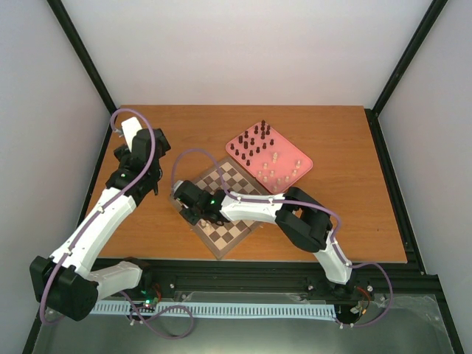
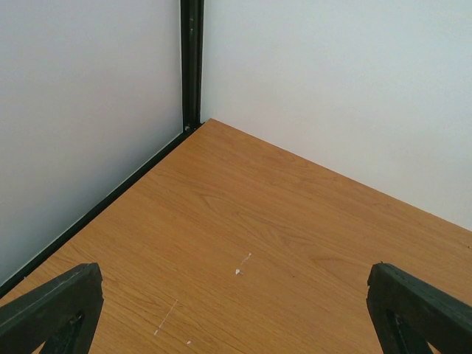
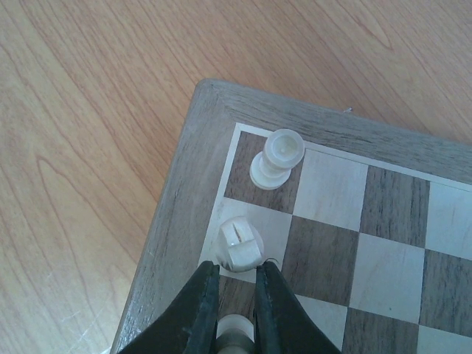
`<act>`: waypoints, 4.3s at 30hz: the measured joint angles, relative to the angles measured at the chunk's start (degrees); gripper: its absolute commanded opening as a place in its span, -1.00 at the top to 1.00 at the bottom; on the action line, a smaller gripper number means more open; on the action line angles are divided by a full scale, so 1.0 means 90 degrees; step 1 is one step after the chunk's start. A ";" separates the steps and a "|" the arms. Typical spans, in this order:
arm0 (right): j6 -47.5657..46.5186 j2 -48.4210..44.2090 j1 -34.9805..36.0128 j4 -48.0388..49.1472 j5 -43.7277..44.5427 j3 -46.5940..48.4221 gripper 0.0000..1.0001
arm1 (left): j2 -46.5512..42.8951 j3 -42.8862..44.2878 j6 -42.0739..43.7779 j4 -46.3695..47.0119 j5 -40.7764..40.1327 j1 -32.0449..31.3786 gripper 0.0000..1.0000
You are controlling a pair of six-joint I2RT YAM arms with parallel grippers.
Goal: Set up the chess pieces on the board
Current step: Place the chess piece on the chessboard, then pick up the chess piece from the storage box.
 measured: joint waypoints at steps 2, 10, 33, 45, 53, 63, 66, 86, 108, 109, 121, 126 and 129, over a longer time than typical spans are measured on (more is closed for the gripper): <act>-0.0007 0.0002 0.0000 0.0002 0.0019 0.0000 0.94 | 0.0000 0.0000 0.0000 0.0000 0.0000 0.0000 -0.99; -0.0024 0.0073 0.0000 0.0080 0.0114 0.0058 0.94 | 0.0000 0.0000 0.0000 0.0012 0.0000 0.0000 -1.00; -0.0078 0.0119 0.0000 0.0146 0.0124 0.0095 0.72 | 0.0005 0.0000 0.0000 0.0032 -0.0017 0.0000 -0.99; -0.0083 0.0117 0.0000 0.0168 0.0056 -0.0036 0.38 | 0.0005 0.0000 0.0000 0.0032 -0.0015 0.0000 -0.99; -0.0092 0.0114 0.0000 0.0187 0.0027 -0.0155 0.35 | 0.0046 0.0000 0.0000 0.0034 -0.0015 0.0000 -0.99; -0.0102 0.0046 0.0000 0.0194 0.0046 -0.0219 0.31 | 0.0046 0.0000 0.0000 0.0034 -0.0015 0.0000 -0.99; -0.0104 0.0005 0.0000 0.0194 0.0056 -0.0221 0.30 | 0.0046 0.0000 0.0000 0.0034 -0.0015 0.0000 -0.99; -0.0248 -0.0508 -0.0007 0.0061 0.0367 -0.0061 0.20 | 0.0044 0.0000 0.0000 0.0034 -0.0015 0.0000 -0.99; -0.0194 -0.0993 -0.0767 -0.0148 0.0605 -0.0644 0.19 | 0.0046 0.0000 0.0000 0.0034 -0.0024 0.0000 -0.99; -0.0168 -0.1151 -0.0818 -0.0148 0.0644 -0.0792 0.19 | 0.0046 0.0000 0.0000 0.0034 -0.0022 0.0000 -1.00; 0.0415 -0.2433 -0.2548 0.0053 0.1345 -0.1775 0.22 | 0.0134 0.0000 0.0000 0.0034 -0.0010 0.0000 -1.00; 0.0627 -0.2154 -0.3521 0.0029 0.1477 -0.1698 0.26 | 0.0143 0.0000 0.0000 0.0036 -0.0010 0.0000 -1.00; 0.0702 -0.1724 -0.3847 0.0005 0.1486 -0.1484 0.26 | 0.0168 0.0000 0.0000 0.0036 -0.0015 0.0000 -0.99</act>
